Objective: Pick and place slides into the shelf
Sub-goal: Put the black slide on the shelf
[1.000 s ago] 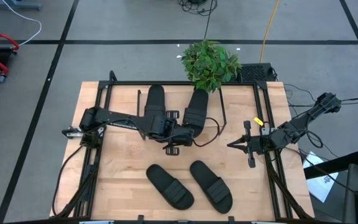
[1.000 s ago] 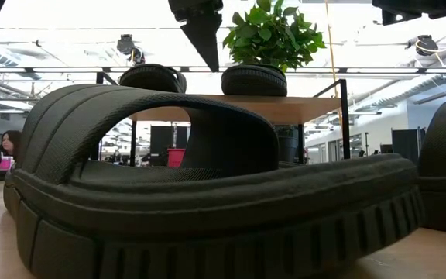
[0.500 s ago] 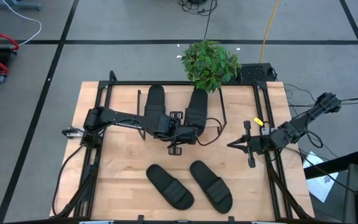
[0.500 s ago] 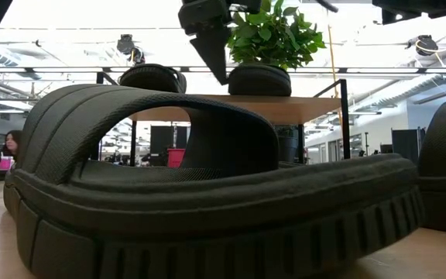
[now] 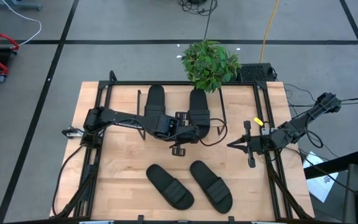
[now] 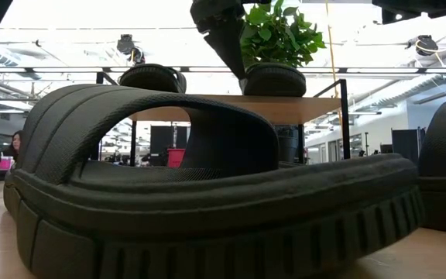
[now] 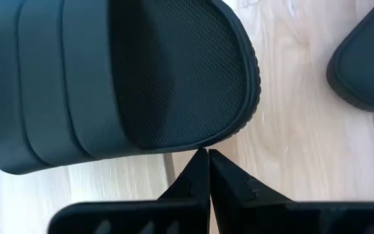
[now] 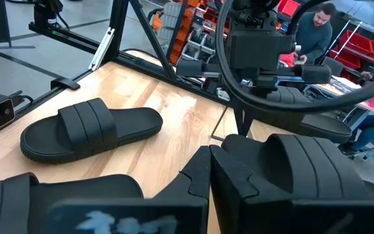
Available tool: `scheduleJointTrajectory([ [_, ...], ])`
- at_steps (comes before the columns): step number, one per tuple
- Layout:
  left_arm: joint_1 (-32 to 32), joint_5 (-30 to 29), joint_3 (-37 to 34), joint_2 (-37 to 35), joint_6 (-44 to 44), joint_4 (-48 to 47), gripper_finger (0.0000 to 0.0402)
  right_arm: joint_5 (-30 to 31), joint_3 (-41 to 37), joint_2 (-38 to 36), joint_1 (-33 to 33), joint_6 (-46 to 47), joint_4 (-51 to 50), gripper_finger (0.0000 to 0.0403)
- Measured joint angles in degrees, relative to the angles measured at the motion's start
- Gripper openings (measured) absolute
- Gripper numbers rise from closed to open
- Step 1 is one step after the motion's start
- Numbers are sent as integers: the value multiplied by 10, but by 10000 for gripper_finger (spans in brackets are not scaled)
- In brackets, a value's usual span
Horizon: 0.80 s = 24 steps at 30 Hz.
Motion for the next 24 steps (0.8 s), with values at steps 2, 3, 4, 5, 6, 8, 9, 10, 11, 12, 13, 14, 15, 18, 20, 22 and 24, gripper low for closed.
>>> scheduleJointTrajectory([
  [2,1,0,0,0,2,-2,0,0,0,0,0,0,0,0],
  [3,1,0,0,0,-1,-3,0,0,0,0,0,0,0,0],
  [4,1,0,0,0,-6,-4,0,0,0,0,0,0,0,0],
  [5,1,0,0,0,-11,-8,1,0,0,0,0,0,0,0],
  [6,1,0,0,-2,-13,-18,0,0,0,0,0,0,-1,0],
  [8,-5,7,0,-5,-18,-32,0,0,0,0,0,0,-5,0],
  [9,-10,16,0,-6,-17,-31,0,0,0,0,0,0,-7,0],
  [10,-14,26,1,-7,-15,-29,0,0,0,0,0,0,-8,0],
  [11,-20,39,1,-7,-11,-27,0,0,0,0,0,0,-8,0],
  [12,-25,51,1,-6,-6,-25,0,0,0,0,0,-1,-8,0],
  [13,-29,62,1,-6,-2,-19,0,0,0,0,0,-1,-8,0],
  [14,-32,79,1,-5,1,-8,0,0,0,0,0,-1,-8,0],
  [15,-34,93,1,-3,4,7,0,0,0,0,0,-1,-8,0],
  [18,-35,114,1,1,9,43,0,0,0,0,0,-1,-8,0],
  [20,-35,114,1,2,18,64,0,0,0,0,0,0,-8,0],
  [22,-32,114,1,1,22,75,0,0,0,0,0,4,-6,0],
  [24,-28,115,1,1,22,79,0,0,0,0,0,4,-6,0],
])
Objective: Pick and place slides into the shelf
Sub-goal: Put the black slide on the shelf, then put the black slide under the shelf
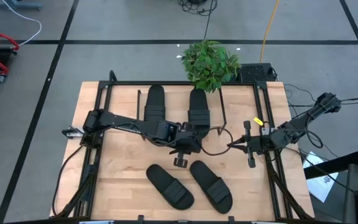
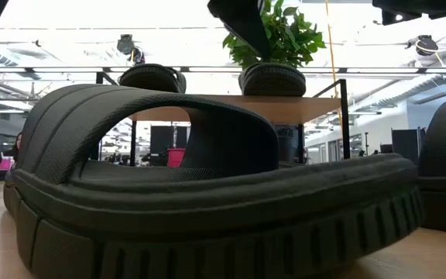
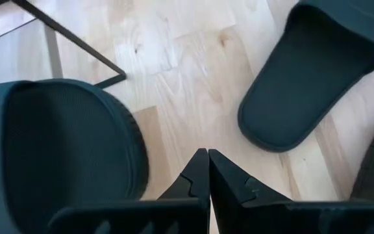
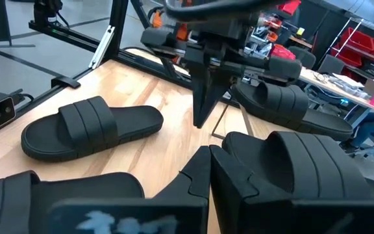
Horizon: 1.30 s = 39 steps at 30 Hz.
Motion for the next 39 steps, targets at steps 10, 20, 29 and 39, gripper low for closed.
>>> scheduleJointTrajectory([
  [10,28,32,0,23,-3,14,0,0,0,0,0,-4,0,0],
  [20,45,-15,0,28,2,25,0,0,0,0,0,-6,-2,0],
  [29,64,-8,0,28,6,25,0,0,0,0,0,-6,-3,0],
  [39,19,45,0,-24,87,-2,0,-48,0,0,0,-3,-3,0],
])
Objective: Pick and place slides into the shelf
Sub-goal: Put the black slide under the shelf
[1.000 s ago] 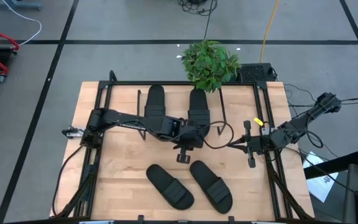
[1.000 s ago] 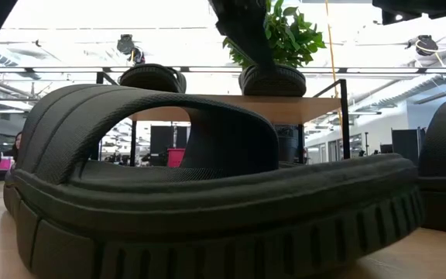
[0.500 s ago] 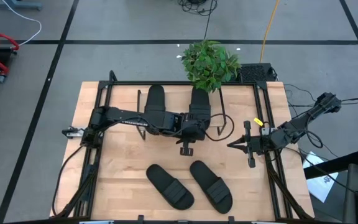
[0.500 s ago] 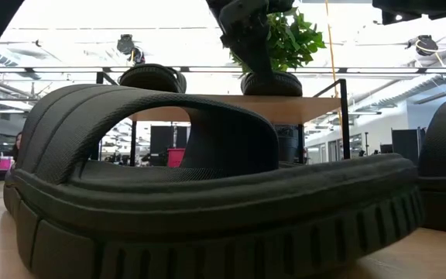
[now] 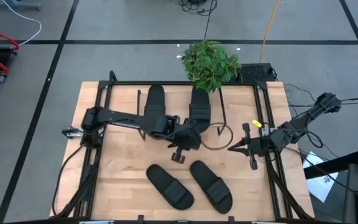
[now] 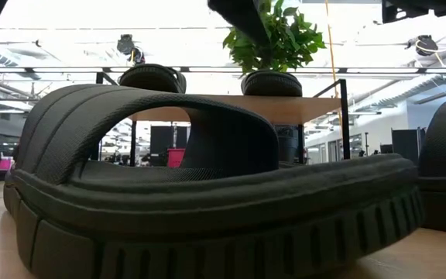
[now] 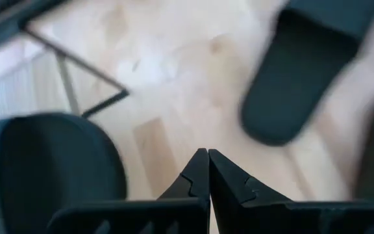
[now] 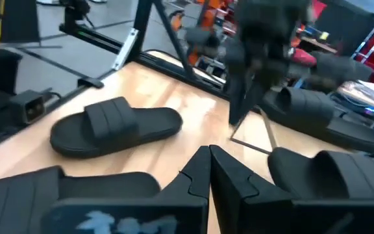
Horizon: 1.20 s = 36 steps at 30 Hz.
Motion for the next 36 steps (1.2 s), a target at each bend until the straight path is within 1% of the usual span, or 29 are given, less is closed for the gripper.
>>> scheduleJointTrajectory([
  [6,-48,3,0,-77,95,-14,0,-2,0,-2,0,19,4,0],
  [10,-71,5,0,-130,128,-11,0,-11,0,-18,0,23,6,0],
  [13,-77,-12,-33,-180,150,11,0,-11,0,-39,0,27,4,0],
  [16,-75,-42,-109,-247,155,71,0,-10,0,-59,0,24,0,0],
  [18,-65,-44,-177,-303,147,131,0,-10,0,-69,0,18,0,0],
  [23,-41,-56,-389,-454,104,341,0,-10,0,-84,-3,7,5,0],
  [26,-26,-57,-503,-524,51,432,0,-11,0,-92,-13,5,19,0],
  [30,-26,-71,-619,-583,37,471,0,-10,0,-116,-32,0,11,0],
  [32,-31,-74,-669,-614,47,502,0,-10,0,-133,-42,9,6,0],
  [34,-36,-79,-709,-648,59,552,0,-11,0,-151,-48,15,-6,0],
  [36,-36,-78,-743,-686,54,578,0,-10,0,-164,-52,23,-24,0],
])
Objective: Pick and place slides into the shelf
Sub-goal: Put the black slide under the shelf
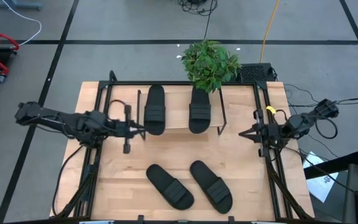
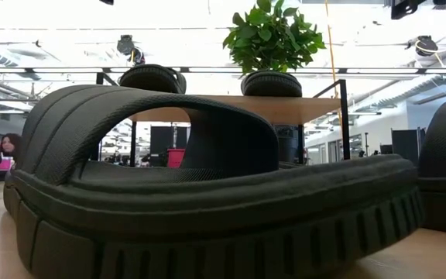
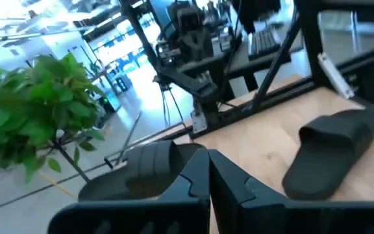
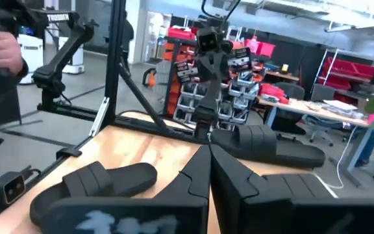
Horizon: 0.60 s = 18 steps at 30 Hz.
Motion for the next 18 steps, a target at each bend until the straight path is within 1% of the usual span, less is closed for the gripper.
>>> scheduleJointTrajectory([
  [3,14,1,-37,-46,-42,20,0,0,0,-7,-9,16,-13,0],
  [6,23,4,-68,-77,-70,8,0,-2,0,-8,-13,28,-18,0],
  [9,16,5,-106,-106,-58,13,0,0,0,-8,-13,39,-49,0],
  [13,20,5,-164,-146,-29,73,0,3,0,-15,-13,51,-80,0],
  [18,40,5,-186,-179,-50,40,0,3,0,-37,-13,65,-102,0],
])
